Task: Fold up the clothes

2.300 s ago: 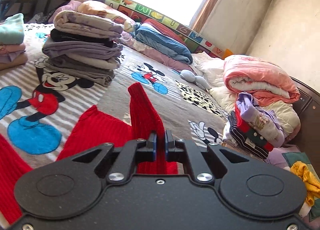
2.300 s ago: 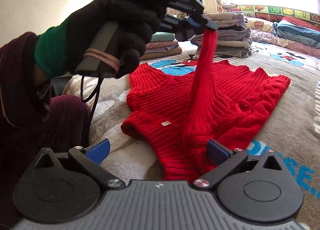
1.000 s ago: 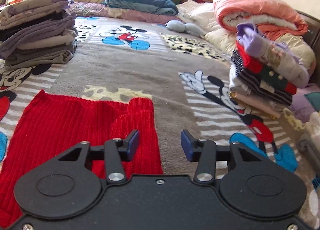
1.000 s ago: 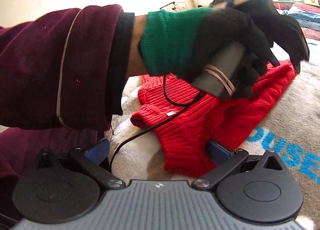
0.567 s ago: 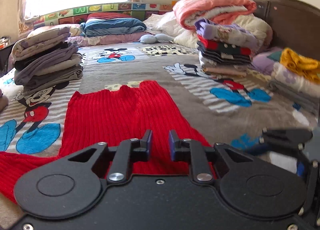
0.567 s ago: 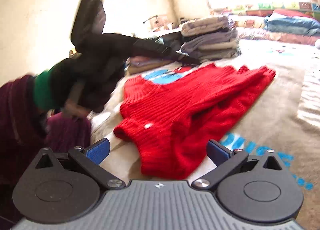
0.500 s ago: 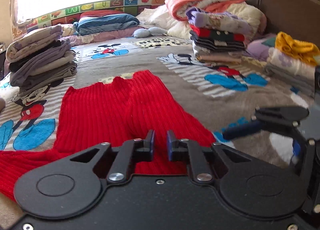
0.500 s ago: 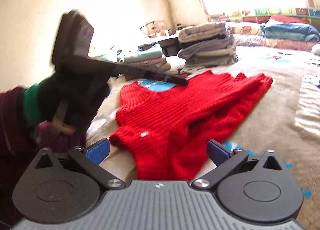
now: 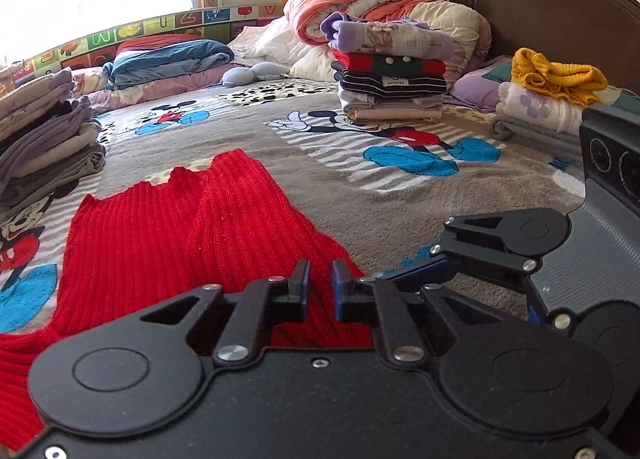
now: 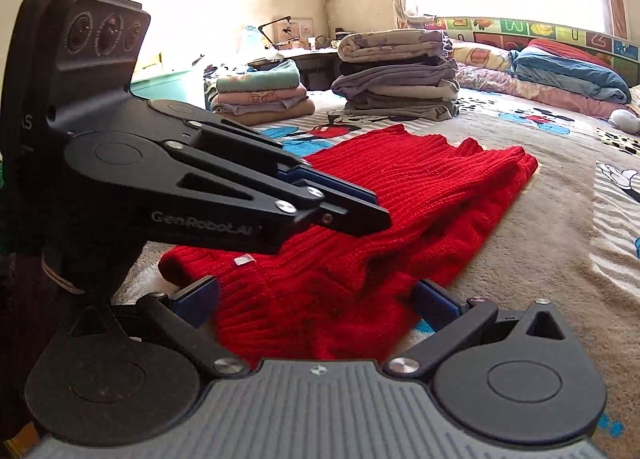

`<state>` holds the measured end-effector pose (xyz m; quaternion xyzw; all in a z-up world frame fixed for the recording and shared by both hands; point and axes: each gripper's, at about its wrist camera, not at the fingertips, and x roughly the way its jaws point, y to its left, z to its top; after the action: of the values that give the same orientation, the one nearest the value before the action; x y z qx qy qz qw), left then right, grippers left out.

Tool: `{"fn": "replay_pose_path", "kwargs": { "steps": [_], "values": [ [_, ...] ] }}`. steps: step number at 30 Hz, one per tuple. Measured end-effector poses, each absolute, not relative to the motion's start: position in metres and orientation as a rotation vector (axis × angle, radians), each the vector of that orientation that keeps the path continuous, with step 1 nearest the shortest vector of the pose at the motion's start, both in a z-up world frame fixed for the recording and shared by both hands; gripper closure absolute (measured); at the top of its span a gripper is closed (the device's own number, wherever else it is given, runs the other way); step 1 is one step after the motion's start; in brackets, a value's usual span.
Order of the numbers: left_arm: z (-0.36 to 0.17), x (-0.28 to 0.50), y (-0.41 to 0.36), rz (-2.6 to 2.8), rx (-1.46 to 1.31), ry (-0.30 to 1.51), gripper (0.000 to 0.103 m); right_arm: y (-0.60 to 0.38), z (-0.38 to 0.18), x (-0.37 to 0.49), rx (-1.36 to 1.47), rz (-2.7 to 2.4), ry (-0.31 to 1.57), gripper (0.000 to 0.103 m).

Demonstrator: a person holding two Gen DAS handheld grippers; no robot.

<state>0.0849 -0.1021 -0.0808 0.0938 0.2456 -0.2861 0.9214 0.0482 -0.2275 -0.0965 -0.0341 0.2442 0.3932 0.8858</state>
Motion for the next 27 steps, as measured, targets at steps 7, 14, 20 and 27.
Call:
{"fn": "replay_pose_path", "kwargs": {
  "steps": [7, 14, 20, 27],
  "values": [
    [-0.097, 0.102, -0.106, -0.607, 0.131, 0.602, 0.095, -0.221, -0.1, 0.047, -0.1, 0.836, 0.521, 0.001],
    [-0.098, 0.095, -0.105, -0.586, 0.119, 0.587, 0.095, -0.221, -0.1, 0.044, -0.092, 0.839, 0.524, 0.001],
    [-0.083, 0.089, -0.086, -0.598, 0.032, 0.553, 0.093, -0.222, -0.086, 0.023, -0.106, 0.754, 0.49, 0.002],
    [-0.074, 0.098, -0.052, -0.502, -0.171, 0.542, 0.093, -0.204, -0.064, -0.005, -0.181, 0.67, 0.36, 0.002]
  ]
}}
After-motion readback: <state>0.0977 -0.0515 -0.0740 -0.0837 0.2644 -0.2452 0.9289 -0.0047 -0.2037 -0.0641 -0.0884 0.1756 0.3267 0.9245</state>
